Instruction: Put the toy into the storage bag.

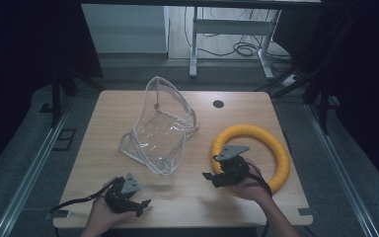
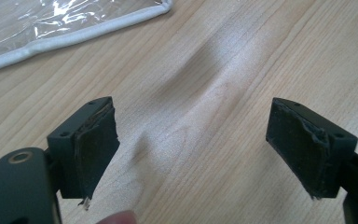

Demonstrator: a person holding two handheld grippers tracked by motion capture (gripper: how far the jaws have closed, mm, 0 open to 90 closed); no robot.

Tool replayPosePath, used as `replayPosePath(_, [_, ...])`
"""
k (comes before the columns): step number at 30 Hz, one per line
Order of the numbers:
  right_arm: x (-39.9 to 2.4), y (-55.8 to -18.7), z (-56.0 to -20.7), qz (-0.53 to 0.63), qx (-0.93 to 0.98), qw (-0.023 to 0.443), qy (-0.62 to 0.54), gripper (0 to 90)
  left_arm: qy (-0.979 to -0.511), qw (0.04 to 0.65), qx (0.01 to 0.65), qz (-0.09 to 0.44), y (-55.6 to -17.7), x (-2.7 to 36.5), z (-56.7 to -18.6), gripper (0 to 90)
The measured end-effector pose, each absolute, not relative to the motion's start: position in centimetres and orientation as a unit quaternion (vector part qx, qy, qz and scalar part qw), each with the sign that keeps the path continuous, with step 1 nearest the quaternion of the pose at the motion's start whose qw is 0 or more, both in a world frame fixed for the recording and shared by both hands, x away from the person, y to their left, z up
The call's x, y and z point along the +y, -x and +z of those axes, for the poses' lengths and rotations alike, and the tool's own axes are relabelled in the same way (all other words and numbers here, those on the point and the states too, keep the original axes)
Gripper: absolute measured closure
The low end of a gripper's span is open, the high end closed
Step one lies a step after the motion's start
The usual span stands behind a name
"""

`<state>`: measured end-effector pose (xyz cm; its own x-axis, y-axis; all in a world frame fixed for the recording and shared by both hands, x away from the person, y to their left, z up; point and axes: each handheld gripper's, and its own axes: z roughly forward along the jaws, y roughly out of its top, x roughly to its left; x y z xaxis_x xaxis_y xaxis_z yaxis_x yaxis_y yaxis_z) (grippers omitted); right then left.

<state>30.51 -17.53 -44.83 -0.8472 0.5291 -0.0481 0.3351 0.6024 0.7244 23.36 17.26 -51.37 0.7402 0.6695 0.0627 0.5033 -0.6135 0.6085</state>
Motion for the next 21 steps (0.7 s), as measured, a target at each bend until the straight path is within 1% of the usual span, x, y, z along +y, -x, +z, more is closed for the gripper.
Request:
replayPosePath(8, [-18.3, -30.8, -44.6, 0.347, 0.894, 0.13, -0.251, 29.5, -0.886, 0.291, 0.331, 0.144, -23.3, 17.3, -51.3, 16.3])
replayPosePath(21, [-20.8, -31.0, -45.2, 0.305, 0.901, 0.131, -0.279, 30.1, -0.886, 0.291, 0.333, 0.143, -23.3, 17.3, -51.3, 16.3])
